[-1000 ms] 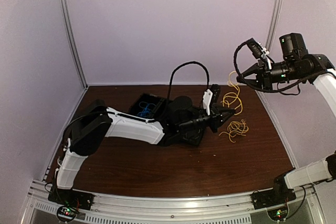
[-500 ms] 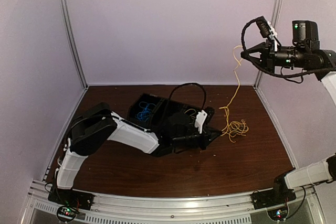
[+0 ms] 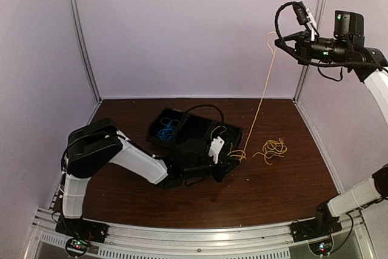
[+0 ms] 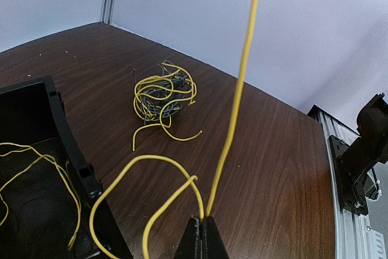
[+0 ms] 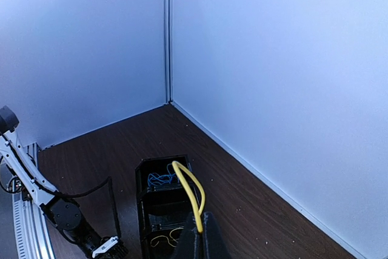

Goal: Untangle the cables

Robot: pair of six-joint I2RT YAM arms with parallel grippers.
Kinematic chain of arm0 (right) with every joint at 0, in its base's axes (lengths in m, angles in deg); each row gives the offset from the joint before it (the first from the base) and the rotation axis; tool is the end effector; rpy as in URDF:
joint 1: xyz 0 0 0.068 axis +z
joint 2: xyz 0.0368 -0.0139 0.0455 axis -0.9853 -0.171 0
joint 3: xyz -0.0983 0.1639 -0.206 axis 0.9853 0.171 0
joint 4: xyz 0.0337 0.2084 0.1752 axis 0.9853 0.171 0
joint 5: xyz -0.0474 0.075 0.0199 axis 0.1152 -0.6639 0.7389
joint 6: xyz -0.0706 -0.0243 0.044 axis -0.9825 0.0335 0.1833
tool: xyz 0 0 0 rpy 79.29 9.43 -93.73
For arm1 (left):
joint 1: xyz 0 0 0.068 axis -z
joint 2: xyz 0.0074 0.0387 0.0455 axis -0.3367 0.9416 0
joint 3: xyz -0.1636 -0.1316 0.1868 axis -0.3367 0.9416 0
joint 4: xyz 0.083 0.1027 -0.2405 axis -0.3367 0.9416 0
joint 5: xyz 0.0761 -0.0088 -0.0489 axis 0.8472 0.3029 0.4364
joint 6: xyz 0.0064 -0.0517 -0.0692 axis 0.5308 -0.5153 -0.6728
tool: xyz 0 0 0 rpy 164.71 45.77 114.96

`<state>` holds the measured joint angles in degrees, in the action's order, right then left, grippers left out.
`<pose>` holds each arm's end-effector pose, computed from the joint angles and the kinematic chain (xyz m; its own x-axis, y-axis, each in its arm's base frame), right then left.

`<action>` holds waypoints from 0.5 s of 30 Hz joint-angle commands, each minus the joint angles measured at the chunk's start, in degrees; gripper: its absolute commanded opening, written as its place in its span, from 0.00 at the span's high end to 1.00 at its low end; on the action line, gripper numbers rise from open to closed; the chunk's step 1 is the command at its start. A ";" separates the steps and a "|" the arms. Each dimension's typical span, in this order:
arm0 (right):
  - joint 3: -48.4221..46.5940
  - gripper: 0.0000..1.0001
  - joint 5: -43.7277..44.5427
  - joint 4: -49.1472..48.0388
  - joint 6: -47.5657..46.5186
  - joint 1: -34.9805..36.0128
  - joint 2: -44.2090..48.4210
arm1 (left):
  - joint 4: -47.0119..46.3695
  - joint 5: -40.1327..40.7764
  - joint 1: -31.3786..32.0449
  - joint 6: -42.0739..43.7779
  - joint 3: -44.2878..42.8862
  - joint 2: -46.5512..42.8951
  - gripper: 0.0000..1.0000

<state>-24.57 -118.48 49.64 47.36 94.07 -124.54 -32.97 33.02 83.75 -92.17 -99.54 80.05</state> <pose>0.2633 0.1204 0.5167 -0.0388 -0.1500 -0.9879 -0.8581 0.5117 -0.0440 0.2096 -0.4573 0.1218 -0.4672 0.0443 -0.8830 0.8355 0.3487 -0.4246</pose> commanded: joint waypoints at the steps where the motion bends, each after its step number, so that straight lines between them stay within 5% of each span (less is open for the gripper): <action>1: -6.54 1.00 2.25 -4.90 1.49 -0.02 -1.22 | -1.66 1.55 0.23 1.41 3.01 -3.51 1.00; 9: 3.96 1.00 -1.61 -9.27 2.34 0.23 -5.37 | 1.55 7.25 -0.51 3.91 1.47 -11.29 1.00; 15: 8.37 1.00 -1.81 -9.99 0.71 1.55 -10.97 | 9.02 7.07 -4.85 -5.57 -5.62 -10.06 1.00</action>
<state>-18.54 -119.40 41.31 49.04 94.57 -132.58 -27.90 38.77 82.33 -91.38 -101.62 70.23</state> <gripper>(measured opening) 0.009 0.009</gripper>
